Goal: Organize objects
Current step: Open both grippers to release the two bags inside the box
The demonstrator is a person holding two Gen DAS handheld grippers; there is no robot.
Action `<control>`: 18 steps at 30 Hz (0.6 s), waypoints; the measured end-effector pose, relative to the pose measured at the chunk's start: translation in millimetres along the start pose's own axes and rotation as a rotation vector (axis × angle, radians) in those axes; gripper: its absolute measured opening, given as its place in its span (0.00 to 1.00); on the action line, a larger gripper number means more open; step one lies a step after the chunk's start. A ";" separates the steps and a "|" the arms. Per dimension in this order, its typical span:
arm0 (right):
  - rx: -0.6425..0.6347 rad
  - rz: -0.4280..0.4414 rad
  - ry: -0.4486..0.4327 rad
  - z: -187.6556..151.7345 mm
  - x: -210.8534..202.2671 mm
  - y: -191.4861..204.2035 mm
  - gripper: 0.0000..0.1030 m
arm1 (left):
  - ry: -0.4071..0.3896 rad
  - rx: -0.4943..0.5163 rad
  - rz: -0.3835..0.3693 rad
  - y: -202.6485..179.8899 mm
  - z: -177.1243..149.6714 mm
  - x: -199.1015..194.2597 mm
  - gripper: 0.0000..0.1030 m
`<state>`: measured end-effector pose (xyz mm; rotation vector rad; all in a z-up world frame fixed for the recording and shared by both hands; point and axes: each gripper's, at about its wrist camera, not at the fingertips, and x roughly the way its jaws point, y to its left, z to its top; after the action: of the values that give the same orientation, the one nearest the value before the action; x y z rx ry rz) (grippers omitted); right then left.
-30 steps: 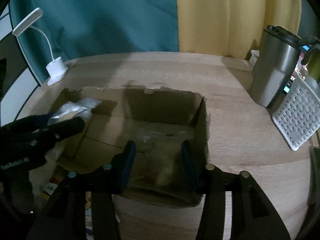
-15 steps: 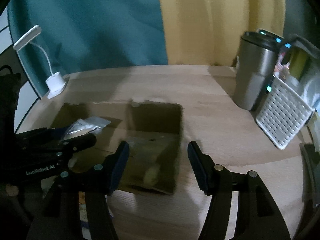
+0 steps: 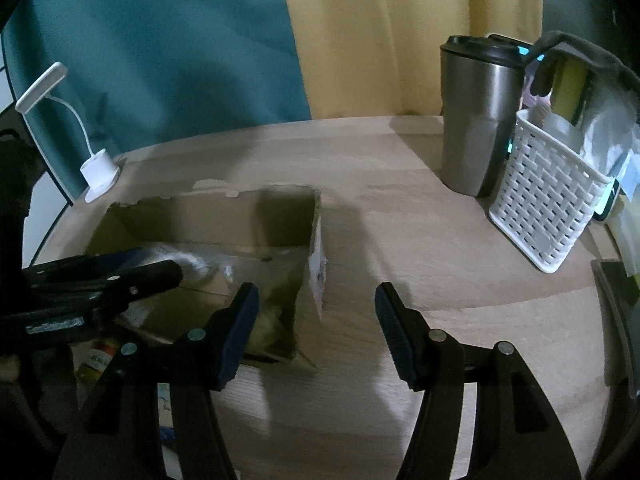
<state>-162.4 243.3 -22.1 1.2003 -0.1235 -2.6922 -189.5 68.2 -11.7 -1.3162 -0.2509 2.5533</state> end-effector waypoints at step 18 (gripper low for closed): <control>-0.028 0.005 -0.015 -14.3 -15.6 13.7 0.62 | -0.064 -0.005 0.015 10.0 -15.6 -33.7 0.77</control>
<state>-139.7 233.1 -18.2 1.1709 -0.0908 -2.6893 -159.5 49.1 2.7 -1.2447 -0.2607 2.6120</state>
